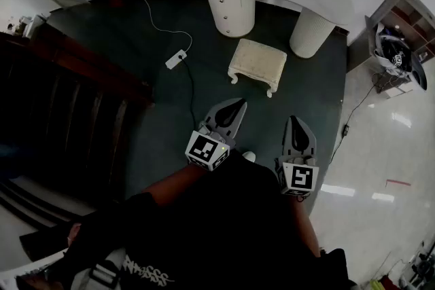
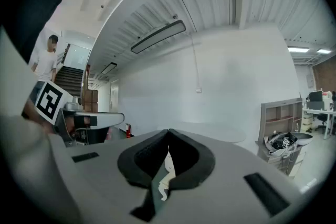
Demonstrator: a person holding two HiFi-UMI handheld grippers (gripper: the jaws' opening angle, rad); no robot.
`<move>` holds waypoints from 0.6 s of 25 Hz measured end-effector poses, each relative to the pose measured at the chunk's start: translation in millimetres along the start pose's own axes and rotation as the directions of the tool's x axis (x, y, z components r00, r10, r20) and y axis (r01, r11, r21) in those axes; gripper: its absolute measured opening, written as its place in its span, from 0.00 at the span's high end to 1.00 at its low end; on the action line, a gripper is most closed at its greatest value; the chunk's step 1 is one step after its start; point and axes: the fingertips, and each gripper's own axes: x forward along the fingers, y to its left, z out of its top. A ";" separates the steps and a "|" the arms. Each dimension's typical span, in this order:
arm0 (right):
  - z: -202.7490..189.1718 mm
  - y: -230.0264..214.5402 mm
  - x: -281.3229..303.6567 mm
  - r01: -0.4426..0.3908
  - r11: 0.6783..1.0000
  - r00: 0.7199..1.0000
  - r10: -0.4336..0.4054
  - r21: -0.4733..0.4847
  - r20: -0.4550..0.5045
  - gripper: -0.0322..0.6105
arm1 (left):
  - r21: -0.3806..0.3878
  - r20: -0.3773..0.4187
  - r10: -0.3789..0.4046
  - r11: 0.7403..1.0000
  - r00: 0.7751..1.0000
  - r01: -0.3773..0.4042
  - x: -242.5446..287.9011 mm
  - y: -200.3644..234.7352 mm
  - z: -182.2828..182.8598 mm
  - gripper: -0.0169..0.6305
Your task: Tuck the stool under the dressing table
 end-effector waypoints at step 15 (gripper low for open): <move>-8.5 -13.5 12.1 0.034 0.996 0.999 -0.035 0.079 0.006 0.89 | -0.032 -0.042 0.009 0.999 0.999 -0.010 6.0 18.6 -16.6 0.95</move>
